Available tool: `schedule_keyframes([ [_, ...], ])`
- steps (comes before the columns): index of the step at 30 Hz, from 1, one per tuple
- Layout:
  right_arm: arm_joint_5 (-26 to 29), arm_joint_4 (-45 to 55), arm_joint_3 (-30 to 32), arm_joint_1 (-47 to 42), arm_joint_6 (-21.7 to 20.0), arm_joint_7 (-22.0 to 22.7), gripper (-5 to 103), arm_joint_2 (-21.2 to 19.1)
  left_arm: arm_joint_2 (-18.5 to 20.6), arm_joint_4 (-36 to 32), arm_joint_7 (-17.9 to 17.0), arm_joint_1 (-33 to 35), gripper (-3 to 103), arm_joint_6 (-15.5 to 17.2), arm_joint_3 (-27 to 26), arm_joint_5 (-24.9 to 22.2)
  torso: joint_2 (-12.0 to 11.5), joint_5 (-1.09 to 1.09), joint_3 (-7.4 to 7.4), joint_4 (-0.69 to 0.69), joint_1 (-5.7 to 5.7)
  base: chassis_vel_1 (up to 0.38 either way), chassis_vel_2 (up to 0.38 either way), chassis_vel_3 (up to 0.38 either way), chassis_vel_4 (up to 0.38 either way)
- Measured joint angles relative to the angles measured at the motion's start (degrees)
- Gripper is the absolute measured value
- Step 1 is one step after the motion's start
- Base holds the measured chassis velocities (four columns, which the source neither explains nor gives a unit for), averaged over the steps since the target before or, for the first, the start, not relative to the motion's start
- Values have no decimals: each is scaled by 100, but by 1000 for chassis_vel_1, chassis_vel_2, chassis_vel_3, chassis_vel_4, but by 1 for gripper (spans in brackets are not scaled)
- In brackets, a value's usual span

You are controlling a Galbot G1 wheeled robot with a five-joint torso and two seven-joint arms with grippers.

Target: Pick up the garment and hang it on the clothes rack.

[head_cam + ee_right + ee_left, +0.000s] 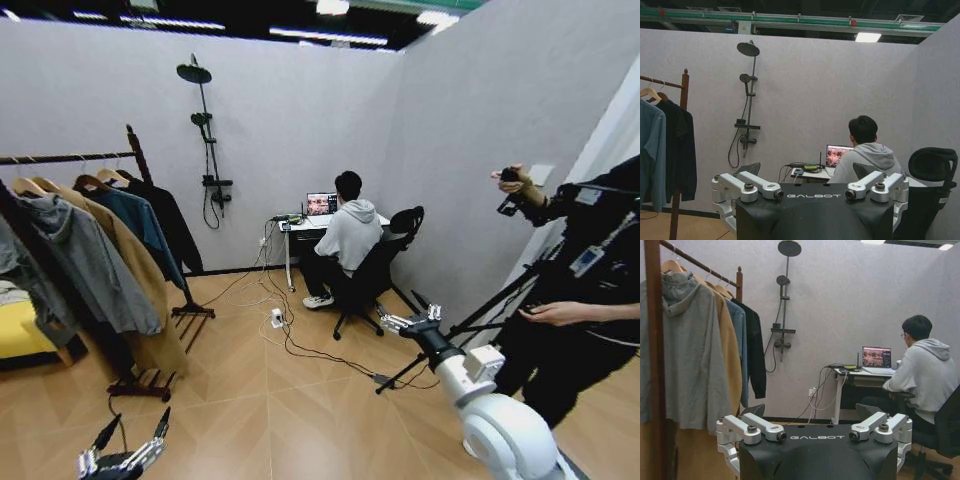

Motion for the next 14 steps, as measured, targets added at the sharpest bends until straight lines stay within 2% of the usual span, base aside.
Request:
schedule_keyframes([
  [14, 2, 38, 2, -44, -22, 6, 100, 8, 0, 0, 0, 0, 100, 0, 0, 0, 0, 1, 0, -3, 1, 5, 3, 3, 4],
])
